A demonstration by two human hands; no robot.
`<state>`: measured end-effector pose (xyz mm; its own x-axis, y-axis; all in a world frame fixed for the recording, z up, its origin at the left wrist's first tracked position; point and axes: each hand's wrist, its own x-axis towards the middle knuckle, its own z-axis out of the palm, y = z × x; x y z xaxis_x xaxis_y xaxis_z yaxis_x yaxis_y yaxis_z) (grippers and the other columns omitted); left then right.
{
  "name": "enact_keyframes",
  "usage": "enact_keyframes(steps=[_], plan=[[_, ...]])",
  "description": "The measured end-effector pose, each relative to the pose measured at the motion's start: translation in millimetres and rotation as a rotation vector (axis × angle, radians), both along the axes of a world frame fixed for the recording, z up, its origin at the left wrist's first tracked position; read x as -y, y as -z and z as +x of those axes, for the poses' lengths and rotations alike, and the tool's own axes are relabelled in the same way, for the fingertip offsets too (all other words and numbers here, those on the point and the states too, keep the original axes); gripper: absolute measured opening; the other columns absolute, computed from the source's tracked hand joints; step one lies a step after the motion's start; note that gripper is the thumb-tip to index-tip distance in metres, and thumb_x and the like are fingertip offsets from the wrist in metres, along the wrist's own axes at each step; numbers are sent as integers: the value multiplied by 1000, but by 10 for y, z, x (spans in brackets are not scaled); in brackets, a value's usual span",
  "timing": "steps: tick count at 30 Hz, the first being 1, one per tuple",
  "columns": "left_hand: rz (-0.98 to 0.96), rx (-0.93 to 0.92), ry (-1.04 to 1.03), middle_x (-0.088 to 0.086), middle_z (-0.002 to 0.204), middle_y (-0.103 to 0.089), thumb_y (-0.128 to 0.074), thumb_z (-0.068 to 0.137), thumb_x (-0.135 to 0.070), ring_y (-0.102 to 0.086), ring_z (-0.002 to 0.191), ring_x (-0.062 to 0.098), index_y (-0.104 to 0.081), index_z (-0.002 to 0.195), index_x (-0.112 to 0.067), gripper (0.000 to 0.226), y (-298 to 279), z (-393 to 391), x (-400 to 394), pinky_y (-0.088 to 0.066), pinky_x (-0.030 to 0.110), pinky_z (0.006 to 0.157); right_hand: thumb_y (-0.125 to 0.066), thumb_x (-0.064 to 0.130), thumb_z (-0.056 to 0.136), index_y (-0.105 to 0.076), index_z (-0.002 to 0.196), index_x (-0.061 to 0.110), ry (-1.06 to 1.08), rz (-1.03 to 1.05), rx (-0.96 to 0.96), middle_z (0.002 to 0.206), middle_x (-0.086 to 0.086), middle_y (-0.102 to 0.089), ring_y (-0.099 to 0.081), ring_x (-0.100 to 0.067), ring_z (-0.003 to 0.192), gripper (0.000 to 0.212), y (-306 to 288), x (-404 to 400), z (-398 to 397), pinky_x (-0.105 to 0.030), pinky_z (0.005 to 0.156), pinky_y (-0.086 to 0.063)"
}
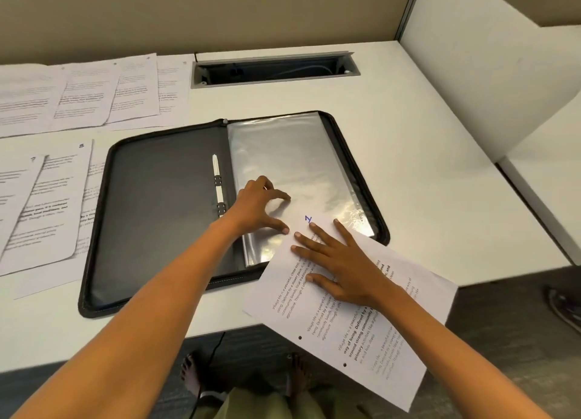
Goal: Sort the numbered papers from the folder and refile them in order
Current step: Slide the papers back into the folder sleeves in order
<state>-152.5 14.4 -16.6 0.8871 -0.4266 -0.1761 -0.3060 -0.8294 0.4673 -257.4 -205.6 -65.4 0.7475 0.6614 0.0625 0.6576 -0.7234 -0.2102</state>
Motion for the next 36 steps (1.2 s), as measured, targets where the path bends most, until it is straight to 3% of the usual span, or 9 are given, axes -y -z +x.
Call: enact_keyframes(steps=[4,6,12,16,20,25,27,31,36], plan=[[-138,-34,-38,-1,96,-50,-84,64,-36,-51,92,16,-72,101,-23,41,-26,-5,68,-39,26,76,-36,45,99,-27,149,27,-60,-21,24,158,5,-20,-5,-19,148,54,9,11,-53,-54,116,-9],[-147,-28,-23,0,97,-51,-81,69,-32,-54,97,19,-73,98,-22,32,-18,-35,91,-40,27,78,-36,43,100,-27,150,27,-82,-43,35,158,4,-20,-5,-19,148,53,9,32,-60,-54,116,-11],[-79,-42,86,-1,129,-39,-77,51,-64,-35,116,15,-62,122,-31,80,45,-169,-42,-30,30,99,-35,42,100,-19,152,20,-74,-70,45,160,-5,-6,-4,-18,148,59,-21,89,-86,-47,118,-9],[-169,-2,-2,-3,111,-45,-83,60,-43,-37,102,11,-70,109,-27,52,52,-189,-10,-27,21,83,-36,43,100,-19,152,14,-2,-39,32,160,-9,-4,-2,-20,148,62,2,114,-97,-42,119,-9],[-192,28,-36,-3,93,-52,-81,69,-35,-44,88,11,-75,91,-24,25,55,-195,15,-30,25,75,-33,44,101,-19,152,16,3,-61,21,160,-5,-11,-3,-19,148,60,33,136,-100,-45,118,-12],[-24,36,111,-7,126,-45,-70,51,-71,-37,112,13,-65,117,-32,76,54,-252,-188,-29,30,94,-41,43,98,-24,151,20,-7,13,23,160,-3,-9,-3,-19,148,60,15,217,-201,-47,118,-12],[-25,21,87,-7,123,-43,-68,46,-77,-35,110,10,-63,119,-35,84,53,-269,-265,-30,31,95,-50,43,94,-35,146,22,23,116,-18,160,-7,-6,-3,-22,148,58,-9,224,-230,-46,119,-9],[-97,25,-11,-7,100,-45,-79,58,-53,-40,95,11,-68,111,-34,57,40,-272,-231,-34,31,85,-50,51,92,-45,137,27,58,122,-49,160,-4,-8,0,-20,148,51,-11,177,-238,-52,117,-10],[-270,-37,-78,-7,85,-60,-84,63,-32,-56,79,8,-76,88,-22,27,33,-348,-185,-39,24,72,-42,47,97,-24,150,24,-17,0,37,160,-3,-9,-1,-20,148,61,26,101,-294,-48,117,-8]])
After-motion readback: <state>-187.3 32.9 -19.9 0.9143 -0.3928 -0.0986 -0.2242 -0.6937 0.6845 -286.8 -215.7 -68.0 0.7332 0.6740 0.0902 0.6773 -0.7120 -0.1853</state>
